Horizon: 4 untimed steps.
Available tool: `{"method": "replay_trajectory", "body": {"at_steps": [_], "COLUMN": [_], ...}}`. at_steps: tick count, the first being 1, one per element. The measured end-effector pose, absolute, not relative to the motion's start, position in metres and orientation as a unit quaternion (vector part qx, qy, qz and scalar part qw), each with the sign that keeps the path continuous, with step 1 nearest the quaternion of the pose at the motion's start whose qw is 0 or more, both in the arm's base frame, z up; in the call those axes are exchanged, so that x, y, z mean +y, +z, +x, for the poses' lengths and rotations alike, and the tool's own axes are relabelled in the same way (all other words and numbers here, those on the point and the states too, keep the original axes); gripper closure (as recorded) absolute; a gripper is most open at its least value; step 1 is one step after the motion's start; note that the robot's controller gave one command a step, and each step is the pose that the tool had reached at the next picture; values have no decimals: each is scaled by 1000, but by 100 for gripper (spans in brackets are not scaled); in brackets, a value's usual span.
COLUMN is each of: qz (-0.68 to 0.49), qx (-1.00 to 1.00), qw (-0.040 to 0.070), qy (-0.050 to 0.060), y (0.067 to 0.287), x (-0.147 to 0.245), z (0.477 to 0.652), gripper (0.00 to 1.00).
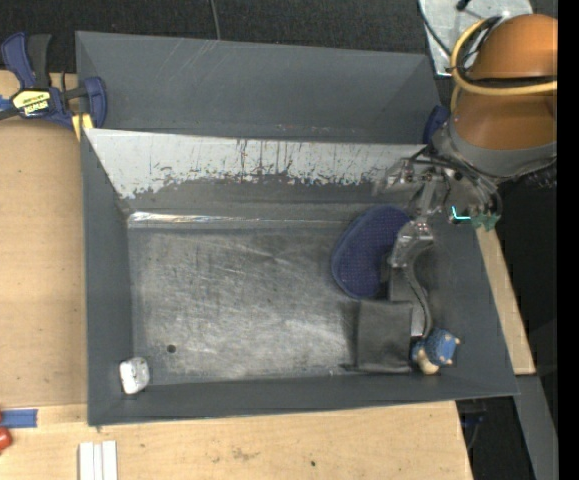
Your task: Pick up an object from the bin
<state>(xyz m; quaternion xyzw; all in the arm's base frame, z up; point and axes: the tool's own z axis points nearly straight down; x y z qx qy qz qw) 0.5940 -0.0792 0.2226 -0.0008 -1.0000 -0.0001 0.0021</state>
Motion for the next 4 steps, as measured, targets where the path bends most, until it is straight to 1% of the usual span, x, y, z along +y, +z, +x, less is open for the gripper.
{"method": "replay_trajectory", "body": {"at_steps": [1, 2, 3, 4], "qz": [111, 319, 319, 395], "qx": [-994, -948, -948, -919], "qw": [-2, 5, 6, -5], "qy": [-1, -14, -11, 4], "y": [104, 82, 81, 263], "x": [-82, -72, -75, -126], "z": [574, 608, 607, 613], "gripper": [0, 0, 100, 100]}}
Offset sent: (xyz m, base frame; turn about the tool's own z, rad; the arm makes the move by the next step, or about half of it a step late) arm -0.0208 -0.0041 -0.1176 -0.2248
